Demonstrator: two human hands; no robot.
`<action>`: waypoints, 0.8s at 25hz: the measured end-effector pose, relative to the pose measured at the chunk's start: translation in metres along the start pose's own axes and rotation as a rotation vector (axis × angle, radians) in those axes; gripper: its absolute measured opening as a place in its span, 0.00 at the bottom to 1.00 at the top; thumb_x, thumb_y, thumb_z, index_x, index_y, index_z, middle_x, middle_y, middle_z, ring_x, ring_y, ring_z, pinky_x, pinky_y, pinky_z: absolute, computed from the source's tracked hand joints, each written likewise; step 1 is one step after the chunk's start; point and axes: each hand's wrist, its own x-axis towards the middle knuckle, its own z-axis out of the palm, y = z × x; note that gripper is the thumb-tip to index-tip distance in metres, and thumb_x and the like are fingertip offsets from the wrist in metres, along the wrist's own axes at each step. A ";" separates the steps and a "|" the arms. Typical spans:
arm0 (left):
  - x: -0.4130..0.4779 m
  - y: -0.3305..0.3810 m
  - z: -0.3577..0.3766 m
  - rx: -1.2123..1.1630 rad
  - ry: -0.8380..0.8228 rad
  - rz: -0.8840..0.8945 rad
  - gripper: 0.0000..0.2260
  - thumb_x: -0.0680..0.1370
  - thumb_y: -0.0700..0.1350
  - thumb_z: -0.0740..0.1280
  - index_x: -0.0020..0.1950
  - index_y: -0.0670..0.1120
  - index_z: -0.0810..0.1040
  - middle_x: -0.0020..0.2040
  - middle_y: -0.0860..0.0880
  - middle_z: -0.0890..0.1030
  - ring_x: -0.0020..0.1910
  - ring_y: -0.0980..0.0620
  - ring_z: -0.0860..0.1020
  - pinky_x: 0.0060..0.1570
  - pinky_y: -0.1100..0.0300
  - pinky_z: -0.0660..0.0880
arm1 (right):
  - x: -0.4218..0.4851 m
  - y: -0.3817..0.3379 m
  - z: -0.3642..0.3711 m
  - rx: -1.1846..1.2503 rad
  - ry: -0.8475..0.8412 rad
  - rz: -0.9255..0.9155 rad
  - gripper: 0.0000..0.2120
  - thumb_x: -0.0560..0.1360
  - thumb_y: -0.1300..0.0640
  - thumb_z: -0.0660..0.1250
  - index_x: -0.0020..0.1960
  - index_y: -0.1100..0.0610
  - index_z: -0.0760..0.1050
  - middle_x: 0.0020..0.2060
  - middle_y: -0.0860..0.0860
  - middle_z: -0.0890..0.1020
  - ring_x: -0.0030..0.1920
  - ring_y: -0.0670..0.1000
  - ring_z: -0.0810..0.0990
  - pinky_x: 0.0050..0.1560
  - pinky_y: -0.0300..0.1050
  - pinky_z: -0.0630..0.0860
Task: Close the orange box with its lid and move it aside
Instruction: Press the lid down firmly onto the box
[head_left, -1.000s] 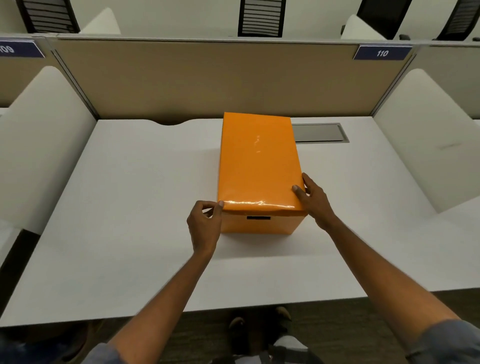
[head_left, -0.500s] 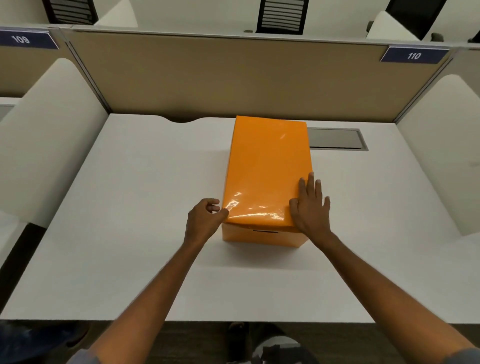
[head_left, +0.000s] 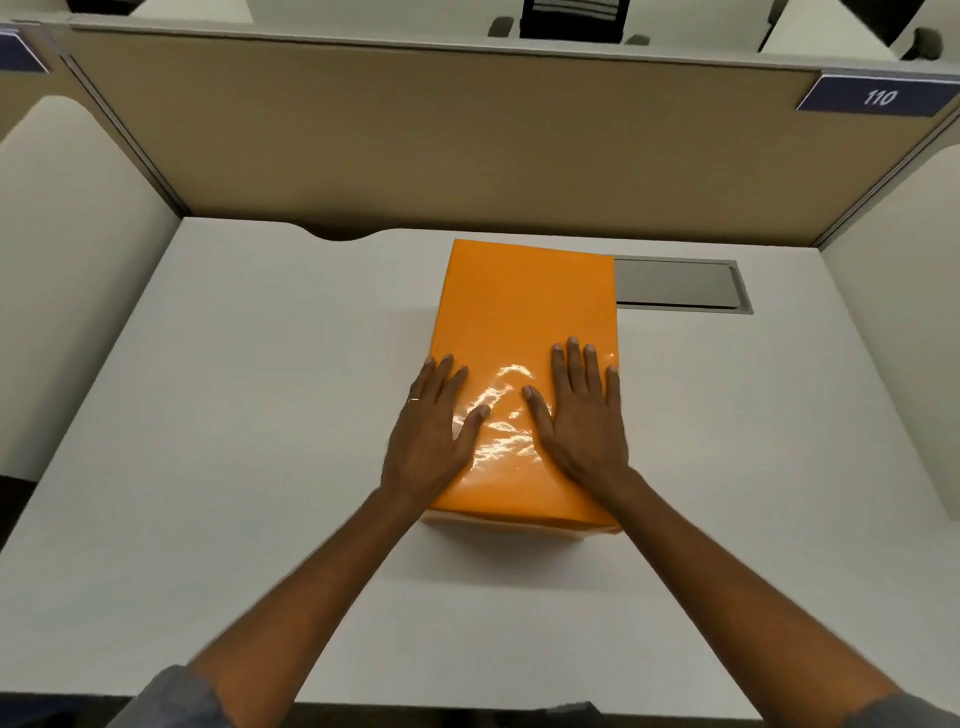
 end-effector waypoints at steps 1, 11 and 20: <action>0.001 0.000 0.002 0.055 0.041 0.018 0.26 0.82 0.60 0.58 0.77 0.50 0.67 0.80 0.50 0.64 0.81 0.47 0.60 0.77 0.46 0.61 | 0.001 0.000 0.000 0.006 0.009 0.005 0.38 0.82 0.33 0.45 0.84 0.53 0.45 0.84 0.52 0.47 0.84 0.56 0.45 0.82 0.61 0.45; 0.166 0.036 -0.009 0.236 -0.027 0.153 0.25 0.85 0.53 0.52 0.80 0.43 0.61 0.82 0.43 0.61 0.82 0.44 0.56 0.81 0.45 0.49 | 0.161 0.046 -0.042 0.095 0.032 0.023 0.37 0.84 0.38 0.48 0.83 0.59 0.46 0.84 0.56 0.46 0.84 0.57 0.42 0.83 0.60 0.47; 0.235 0.035 0.008 0.243 0.063 0.151 0.24 0.84 0.54 0.54 0.73 0.41 0.72 0.71 0.42 0.75 0.69 0.43 0.73 0.71 0.48 0.68 | 0.189 0.063 -0.025 0.192 0.014 -0.012 0.39 0.83 0.37 0.52 0.83 0.61 0.50 0.83 0.57 0.53 0.84 0.58 0.46 0.82 0.57 0.52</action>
